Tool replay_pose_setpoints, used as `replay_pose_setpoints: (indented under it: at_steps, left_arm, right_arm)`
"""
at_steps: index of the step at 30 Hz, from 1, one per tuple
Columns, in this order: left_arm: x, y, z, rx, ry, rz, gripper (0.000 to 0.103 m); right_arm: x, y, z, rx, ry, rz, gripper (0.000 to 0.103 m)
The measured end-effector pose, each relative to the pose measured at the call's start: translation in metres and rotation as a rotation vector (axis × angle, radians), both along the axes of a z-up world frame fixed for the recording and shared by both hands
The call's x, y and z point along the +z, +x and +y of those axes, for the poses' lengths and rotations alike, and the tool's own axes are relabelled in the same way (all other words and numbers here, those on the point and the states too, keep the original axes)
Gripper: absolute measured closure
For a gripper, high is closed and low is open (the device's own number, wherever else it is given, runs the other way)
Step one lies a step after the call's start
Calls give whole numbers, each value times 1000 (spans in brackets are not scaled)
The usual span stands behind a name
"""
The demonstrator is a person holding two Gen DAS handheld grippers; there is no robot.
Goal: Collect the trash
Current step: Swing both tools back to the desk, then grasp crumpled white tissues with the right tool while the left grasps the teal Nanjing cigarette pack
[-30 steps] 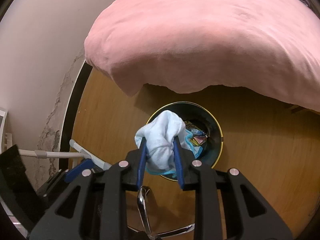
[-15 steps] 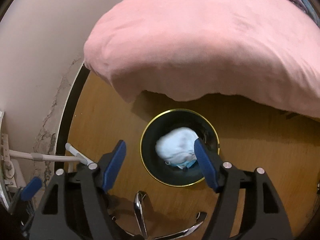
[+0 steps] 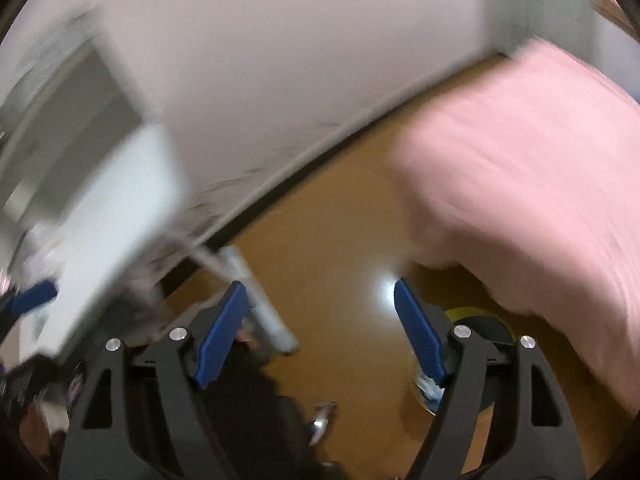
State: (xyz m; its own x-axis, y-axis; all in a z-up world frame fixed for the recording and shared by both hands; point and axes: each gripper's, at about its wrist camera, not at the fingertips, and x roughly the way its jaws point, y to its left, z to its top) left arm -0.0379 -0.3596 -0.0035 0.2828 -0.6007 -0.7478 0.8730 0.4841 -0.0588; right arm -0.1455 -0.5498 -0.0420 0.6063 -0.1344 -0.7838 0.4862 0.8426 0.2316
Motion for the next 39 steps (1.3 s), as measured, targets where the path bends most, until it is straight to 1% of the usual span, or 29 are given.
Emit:
replay_pose_setpoints:
  at_steps: [1, 3, 4, 6, 7, 8, 10, 12, 14, 16, 18, 19, 20, 21, 24, 25, 28, 30, 31, 33, 35, 37, 39]
  left_arm:
    - [7, 20, 34, 57, 8, -20, 12]
    - [15, 44, 79, 143, 20, -38, 12]
    - [18, 60, 109, 206, 28, -53, 12]
    - [20, 84, 162, 316, 43, -74, 12]
    - [20, 99, 198, 396, 56, -78, 12]
    - [19, 106, 220, 440, 60, -73, 12]
    - [18, 117, 262, 512, 61, -60, 12]
    - [14, 123, 294, 556, 63, -51, 12]
    - [9, 123, 318, 570, 59, -37, 12]
    - [4, 123, 330, 556, 43, -17, 12]
    - [1, 125, 334, 533, 34, -6, 11]
    - [-2, 127, 334, 512, 32, 0, 11]
    - [-6, 124, 333, 489, 32, 8, 11]
    - [-9, 123, 327, 471, 35, 13, 11]
    - [-19, 126, 310, 390, 70, 22, 11]
    - [-22, 127, 303, 356, 90, 14, 11]
    - [-31, 132, 283, 288, 168, -19, 11]
    - [-33, 136, 275, 275, 188, -27, 11]
    - [-34, 139, 270, 262, 190, -8, 11]
    - [-37, 142, 264, 253, 195, 1, 11]
    - [-40, 145, 255, 262, 213, -9, 11]
    - [-43, 148, 248, 267, 204, 4, 11]
    - [-48, 152, 239, 269, 213, 14, 11]
  right_arm:
    - [8, 24, 22, 80, -5, -9, 28]
    - [22, 71, 67, 230, -2, -30, 25]
    - [28, 98, 91, 306, 8, -37, 25]
    - [32, 149, 137, 442, 44, -37, 24]
    - [32, 168, 155, 489, 52, -31, 24]
    - [31, 193, 177, 540, 56, -18, 24]
    - [26, 228, 208, 600, 59, 11, 24]
    - [17, 262, 240, 653, 58, 55, 24]
    - [10, 277, 259, 673, 37, 88, 24]
    - [1, 299, 274, 681, 17, 123, 24]
    - [-4, 314, 281, 667, -18, 147, 24]
    - [-6, 316, 283, 667, -26, 152, 30]
    - [-8, 318, 285, 673, -29, 156, 41]
    - [-9, 319, 287, 676, -32, 166, 54]
    - [-4, 309, 286, 680, -35, 143, 55]
    - [-3, 305, 284, 684, -31, 137, 55]
    - [9, 282, 274, 693, -30, 120, 55]
    - [17, 268, 266, 692, -32, 108, 55]
    - [19, 264, 265, 691, -30, 103, 55]
    - [26, 248, 255, 683, -29, 90, 54]
    - [31, 237, 246, 669, -25, 80, 54]
    - [34, 229, 240, 659, -18, 74, 54]
    - [36, 222, 235, 651, -12, 72, 54]
